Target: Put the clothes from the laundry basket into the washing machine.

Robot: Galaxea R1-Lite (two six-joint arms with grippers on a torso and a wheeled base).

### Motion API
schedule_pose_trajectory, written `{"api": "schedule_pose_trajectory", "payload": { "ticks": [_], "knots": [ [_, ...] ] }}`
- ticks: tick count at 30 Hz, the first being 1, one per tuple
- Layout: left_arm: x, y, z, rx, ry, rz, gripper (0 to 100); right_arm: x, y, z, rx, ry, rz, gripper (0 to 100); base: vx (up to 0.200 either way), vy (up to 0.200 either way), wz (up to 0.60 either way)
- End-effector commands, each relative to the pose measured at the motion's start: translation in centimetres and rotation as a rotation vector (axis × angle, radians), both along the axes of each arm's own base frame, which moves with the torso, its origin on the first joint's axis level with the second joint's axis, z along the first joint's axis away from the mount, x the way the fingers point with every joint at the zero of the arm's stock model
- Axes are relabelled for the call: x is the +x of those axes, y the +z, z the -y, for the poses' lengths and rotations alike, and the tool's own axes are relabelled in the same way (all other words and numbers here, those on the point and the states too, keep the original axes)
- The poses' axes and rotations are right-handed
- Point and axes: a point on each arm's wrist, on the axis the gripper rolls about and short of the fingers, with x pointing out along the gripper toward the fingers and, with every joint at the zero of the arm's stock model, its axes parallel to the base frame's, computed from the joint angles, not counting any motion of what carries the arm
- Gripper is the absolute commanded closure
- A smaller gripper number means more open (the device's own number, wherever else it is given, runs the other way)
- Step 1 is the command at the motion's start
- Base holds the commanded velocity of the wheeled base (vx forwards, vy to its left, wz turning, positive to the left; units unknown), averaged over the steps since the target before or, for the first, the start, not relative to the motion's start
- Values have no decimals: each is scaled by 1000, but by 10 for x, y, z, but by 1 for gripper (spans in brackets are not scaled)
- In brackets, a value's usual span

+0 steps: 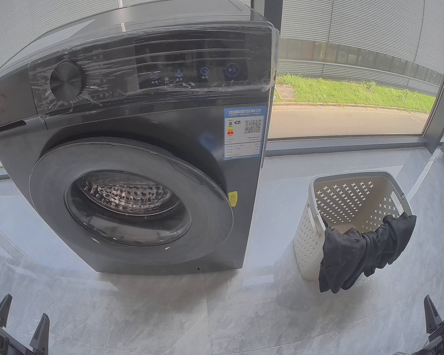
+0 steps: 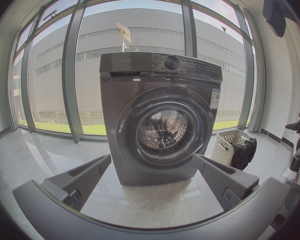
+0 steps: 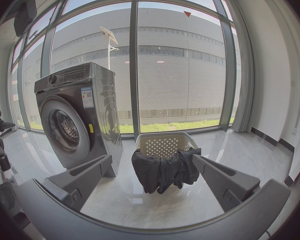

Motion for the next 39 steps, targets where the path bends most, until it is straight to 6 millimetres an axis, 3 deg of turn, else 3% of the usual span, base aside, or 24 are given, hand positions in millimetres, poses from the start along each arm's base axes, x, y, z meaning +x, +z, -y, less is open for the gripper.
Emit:
{"api": "schedule_pose_trajectory", "payload": {
  "ticks": [1, 8, 23, 39],
  "knots": [
    [0, -5, 0, -1, 0, 1, 0, 0, -5, 0, 0, -1, -5, 0, 0, 0, 0],
    [0, -5, 0, -1, 0, -1, 0, 0, -5, 0, 0, 1, -5, 0, 0, 0, 514],
    [0, -5, 0, 0, -1, -1, 0, 0, -5, 0, 0, 1, -5, 0, 0, 0, 0],
    [0, -5, 0, 0, -1, -1, 0, 0, -5, 0, 0, 1, -5, 0, 0, 200, 0]
  ]
}}
